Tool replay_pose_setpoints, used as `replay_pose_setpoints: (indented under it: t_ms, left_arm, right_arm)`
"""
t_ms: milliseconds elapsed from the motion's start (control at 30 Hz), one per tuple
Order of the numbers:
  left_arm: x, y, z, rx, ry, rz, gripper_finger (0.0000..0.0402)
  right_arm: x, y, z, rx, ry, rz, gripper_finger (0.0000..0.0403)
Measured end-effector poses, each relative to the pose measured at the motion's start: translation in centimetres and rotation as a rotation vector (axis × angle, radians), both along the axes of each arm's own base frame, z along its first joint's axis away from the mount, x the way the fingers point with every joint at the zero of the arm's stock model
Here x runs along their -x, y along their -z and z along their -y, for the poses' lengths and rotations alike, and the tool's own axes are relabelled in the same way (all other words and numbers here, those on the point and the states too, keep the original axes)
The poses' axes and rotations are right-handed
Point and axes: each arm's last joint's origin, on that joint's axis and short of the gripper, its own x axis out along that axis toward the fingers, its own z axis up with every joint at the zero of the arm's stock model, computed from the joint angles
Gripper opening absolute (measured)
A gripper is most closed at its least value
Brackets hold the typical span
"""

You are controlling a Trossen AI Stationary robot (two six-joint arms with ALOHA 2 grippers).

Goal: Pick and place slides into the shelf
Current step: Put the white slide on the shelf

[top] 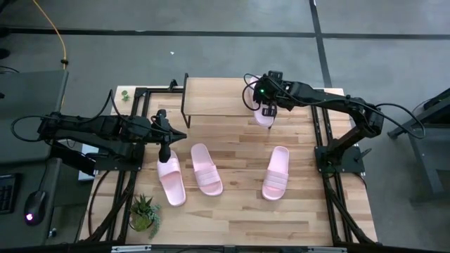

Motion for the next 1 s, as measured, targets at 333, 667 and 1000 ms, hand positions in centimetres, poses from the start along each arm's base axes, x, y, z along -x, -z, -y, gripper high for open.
replay_pose_setpoints:
  t_ms: [333, 667, 1000]
  left_arm:
    - [0.0, 0.0, 0.0, 0.000, 0.000, 0.000, 0.0008]
    - [0.0, 0.0, 0.0, 0.000, 0.000, 0.000, 0.0008]
    - [0.0, 0.0, 0.0, 0.000, 0.000, 0.000, 0.0008]
  right_arm:
    - [-0.1, 0.0, -0.1, -0.003, 0.005, 0.008, 0.0147]
    - [-0.7, 0.0, -1.7, 0.046, -0.013, -0.016, 0.0148]
    - [-1.2, -0.1, -3.2, 0.076, -0.014, -0.013, 0.0148]
